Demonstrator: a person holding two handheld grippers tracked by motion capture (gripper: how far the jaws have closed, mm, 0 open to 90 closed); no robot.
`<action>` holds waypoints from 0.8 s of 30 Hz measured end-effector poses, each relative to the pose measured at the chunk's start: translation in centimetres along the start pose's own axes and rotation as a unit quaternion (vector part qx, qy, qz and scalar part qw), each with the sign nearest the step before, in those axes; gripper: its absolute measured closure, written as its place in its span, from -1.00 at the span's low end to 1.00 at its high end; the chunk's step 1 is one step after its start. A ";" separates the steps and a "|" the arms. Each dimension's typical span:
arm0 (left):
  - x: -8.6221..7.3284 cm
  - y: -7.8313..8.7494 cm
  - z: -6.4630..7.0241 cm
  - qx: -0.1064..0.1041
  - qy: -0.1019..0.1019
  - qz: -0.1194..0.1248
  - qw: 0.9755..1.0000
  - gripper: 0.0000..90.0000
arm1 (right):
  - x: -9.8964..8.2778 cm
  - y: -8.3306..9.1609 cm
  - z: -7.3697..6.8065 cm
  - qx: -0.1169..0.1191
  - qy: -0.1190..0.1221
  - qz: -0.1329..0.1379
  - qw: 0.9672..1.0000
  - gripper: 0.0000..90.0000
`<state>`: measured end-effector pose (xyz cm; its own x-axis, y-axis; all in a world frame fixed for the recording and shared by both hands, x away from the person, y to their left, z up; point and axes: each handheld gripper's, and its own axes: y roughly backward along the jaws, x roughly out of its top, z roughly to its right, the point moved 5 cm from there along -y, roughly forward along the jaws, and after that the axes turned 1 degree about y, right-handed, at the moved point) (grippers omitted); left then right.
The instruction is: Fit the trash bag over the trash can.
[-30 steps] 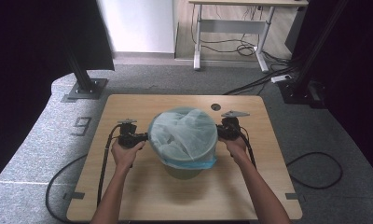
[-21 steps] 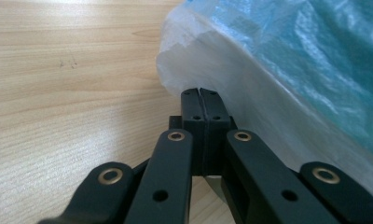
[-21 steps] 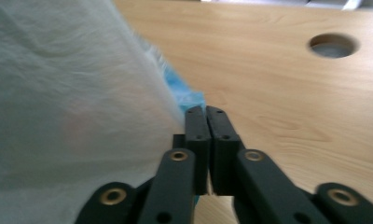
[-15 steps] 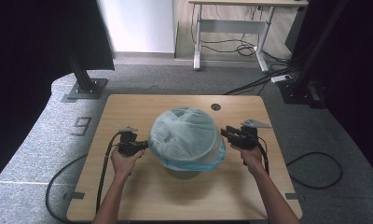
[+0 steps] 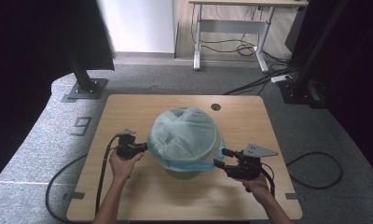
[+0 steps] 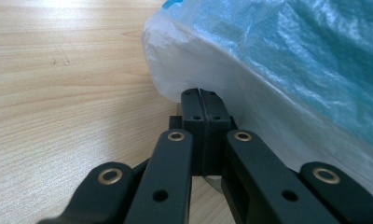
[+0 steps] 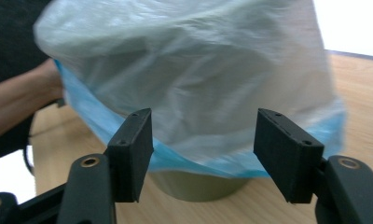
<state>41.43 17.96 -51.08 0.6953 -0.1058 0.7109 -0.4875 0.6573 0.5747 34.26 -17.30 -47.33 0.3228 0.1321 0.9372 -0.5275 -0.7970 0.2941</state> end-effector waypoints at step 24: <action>-0.2 -0.2 0.5 -0.002 -0.009 -0.002 1.000 1.00 | -2.9 -2.2 -0.2 -0.011 0.042 -0.017 0.999 0.98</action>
<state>41.17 17.48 -51.12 0.6868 -0.1220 0.7165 -0.4827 0.6604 0.5751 34.35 -15.84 -50.69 0.2746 0.2080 0.9388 -0.5351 -0.7782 0.3289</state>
